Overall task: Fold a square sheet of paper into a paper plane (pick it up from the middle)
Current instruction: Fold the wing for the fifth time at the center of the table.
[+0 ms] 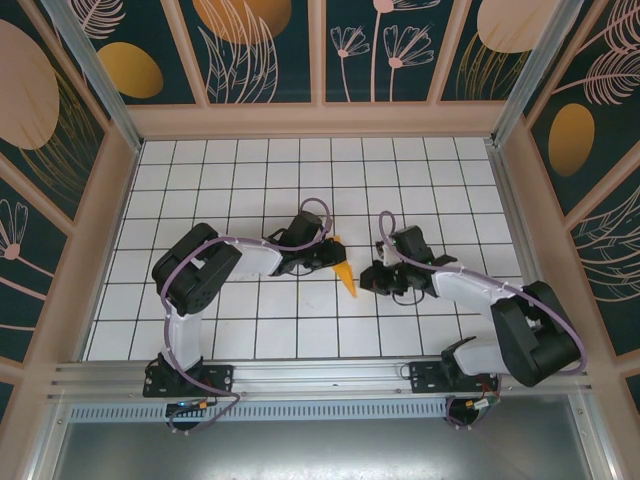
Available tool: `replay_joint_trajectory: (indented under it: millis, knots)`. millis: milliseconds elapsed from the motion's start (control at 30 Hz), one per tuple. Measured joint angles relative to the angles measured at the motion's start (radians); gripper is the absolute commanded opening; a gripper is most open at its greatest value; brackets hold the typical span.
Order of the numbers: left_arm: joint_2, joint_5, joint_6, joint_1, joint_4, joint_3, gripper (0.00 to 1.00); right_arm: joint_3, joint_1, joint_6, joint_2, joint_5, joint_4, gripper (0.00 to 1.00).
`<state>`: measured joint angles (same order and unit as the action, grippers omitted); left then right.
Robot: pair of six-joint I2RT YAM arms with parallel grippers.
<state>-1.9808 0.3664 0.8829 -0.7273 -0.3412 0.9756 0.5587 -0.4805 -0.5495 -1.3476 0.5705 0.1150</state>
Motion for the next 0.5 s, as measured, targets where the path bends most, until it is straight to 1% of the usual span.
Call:
replay_joint_trajectory:
  millis: [233,433,500]
  knots:
    - [0.002,0.003,-0.003,0.003,0.001,-0.001,0.24,0.088,-0.016,-0.042,-0.166,0.033,-0.112,0.11]
    - [0.002,0.003,-0.003,0.003,0.001,0.000,0.24,0.108,-0.017,-0.048,-0.306,0.040,-0.142,0.10]
    - [0.002,0.002,-0.004,0.003,0.002,0.000,0.25,0.108,-0.014,-0.045,-0.325,0.052,-0.150,0.09]
